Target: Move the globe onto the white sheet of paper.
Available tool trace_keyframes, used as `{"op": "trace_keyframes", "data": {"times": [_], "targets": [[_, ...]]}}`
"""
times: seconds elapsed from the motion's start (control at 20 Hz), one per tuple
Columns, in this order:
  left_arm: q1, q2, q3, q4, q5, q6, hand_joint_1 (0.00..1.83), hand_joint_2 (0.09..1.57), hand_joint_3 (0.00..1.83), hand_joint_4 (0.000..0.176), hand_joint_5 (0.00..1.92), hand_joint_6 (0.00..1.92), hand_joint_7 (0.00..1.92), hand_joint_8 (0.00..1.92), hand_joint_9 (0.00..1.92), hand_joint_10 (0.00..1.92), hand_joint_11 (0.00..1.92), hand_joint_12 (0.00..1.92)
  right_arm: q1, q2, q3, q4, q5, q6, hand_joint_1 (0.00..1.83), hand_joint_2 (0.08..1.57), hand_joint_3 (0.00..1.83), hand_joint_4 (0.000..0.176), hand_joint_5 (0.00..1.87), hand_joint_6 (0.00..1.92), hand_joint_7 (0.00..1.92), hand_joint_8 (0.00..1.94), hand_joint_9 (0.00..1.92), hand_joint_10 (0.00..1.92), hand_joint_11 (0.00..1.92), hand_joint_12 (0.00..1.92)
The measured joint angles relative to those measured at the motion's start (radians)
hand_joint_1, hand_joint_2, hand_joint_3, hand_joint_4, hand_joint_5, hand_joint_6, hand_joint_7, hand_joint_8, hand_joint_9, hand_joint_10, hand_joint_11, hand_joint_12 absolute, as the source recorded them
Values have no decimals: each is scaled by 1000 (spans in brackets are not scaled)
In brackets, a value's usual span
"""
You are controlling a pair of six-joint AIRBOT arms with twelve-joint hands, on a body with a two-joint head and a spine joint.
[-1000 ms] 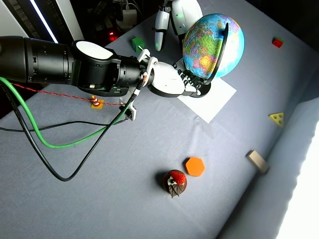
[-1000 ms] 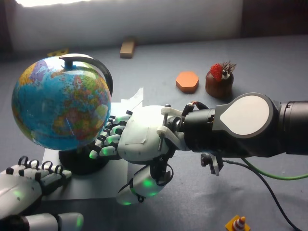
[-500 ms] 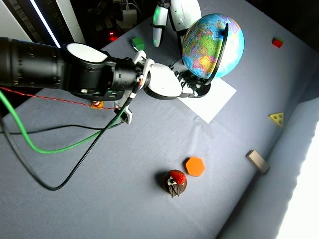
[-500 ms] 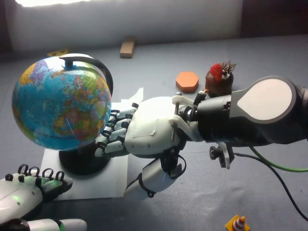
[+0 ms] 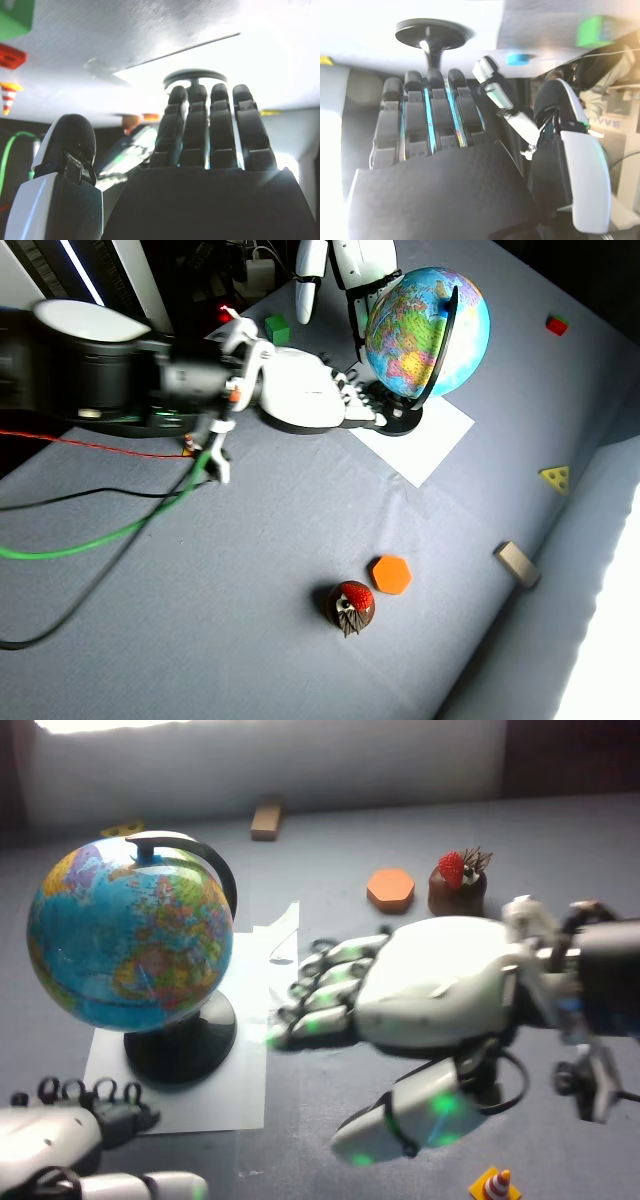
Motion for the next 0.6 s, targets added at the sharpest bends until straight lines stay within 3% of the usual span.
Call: {"op": "trace_keyframes", "data": {"times": [0.15, 0.25, 0.35, 0.45, 0.6], "targets": [[-65, 0, -36, -142, 3, 105, 0, 1154, 0, 0, 99, 1, 71, 0, 58, 3, 8, 21, -18, 77, -79, 9, -133, 18, 0, 1157, 0, 0, 193, 10, 159, 2, 141, 1, 0, 144], [-142, -15, -47, -312, -16, 266, 0, 1154, 0, 0, 99, 1, 71, 0, 58, 3, 8, 21, -16, 117, -138, 27, -240, 18, 0, 1157, 0, 0, 193, 10, 159, 2, 141, 1, 0, 144], [-253, -59, -47, -509, -74, 479, 0, 1151, 0, 0, 99, 1, 75, 2, 58, 2, 8, 22, -8, 145, -201, 244, -399, -141, 0, 1156, 0, 0, 193, 10, 159, 2, 126, 0, 0, 142], [-332, -105, -43, -633, -131, 595, 0, 1150, 0, 0, 99, 1, 76, 2, 60, 3, 7, 24, 9, 137, -211, 461, -544, -272, 0, 1157, 0, 0, 191, 8, 158, 1, 126, 0, 0, 141], [-499, -195, -42, -864, -288, 785, 0, 1151, 0, 0, 99, 1, 76, 1, 61, 3, 7, 27, 35, 155, -230, 639, -705, -347, 0, 1157, 0, 0, 192, 8, 159, 1, 128, 1, 0, 140]]}}
